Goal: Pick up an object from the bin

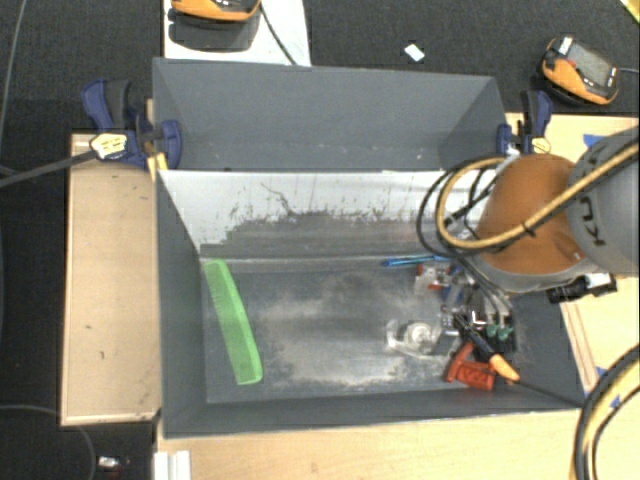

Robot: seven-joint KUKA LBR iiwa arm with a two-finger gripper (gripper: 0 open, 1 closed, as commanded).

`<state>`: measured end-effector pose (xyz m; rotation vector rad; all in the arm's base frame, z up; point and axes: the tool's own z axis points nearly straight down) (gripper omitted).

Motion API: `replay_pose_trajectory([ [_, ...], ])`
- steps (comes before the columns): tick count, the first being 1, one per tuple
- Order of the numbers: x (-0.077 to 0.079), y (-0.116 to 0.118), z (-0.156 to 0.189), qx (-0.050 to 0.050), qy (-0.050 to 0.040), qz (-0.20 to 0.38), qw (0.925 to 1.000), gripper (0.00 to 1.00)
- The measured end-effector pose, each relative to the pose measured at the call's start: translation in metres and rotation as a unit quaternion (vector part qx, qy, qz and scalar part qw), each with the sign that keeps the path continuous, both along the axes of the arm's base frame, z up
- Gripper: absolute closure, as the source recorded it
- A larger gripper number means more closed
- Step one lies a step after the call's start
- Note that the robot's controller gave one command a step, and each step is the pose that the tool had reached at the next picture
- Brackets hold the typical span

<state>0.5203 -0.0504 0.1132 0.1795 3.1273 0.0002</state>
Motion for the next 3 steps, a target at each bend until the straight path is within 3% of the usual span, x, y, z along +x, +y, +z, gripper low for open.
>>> replay_pose_trajectory([
  [1, -0.012, 0.006, -0.009, 0.000, 0.0028, -0.001, 1.0000, 0.00],
  [2, -0.007, -0.005, -0.039, 0.001, -0.0001, -0.112, 0.9937, 0.00],
  [3, -0.019, -0.004, -0.043, 0.001, 0.0034, -0.013, 0.9999, 1.00],
])
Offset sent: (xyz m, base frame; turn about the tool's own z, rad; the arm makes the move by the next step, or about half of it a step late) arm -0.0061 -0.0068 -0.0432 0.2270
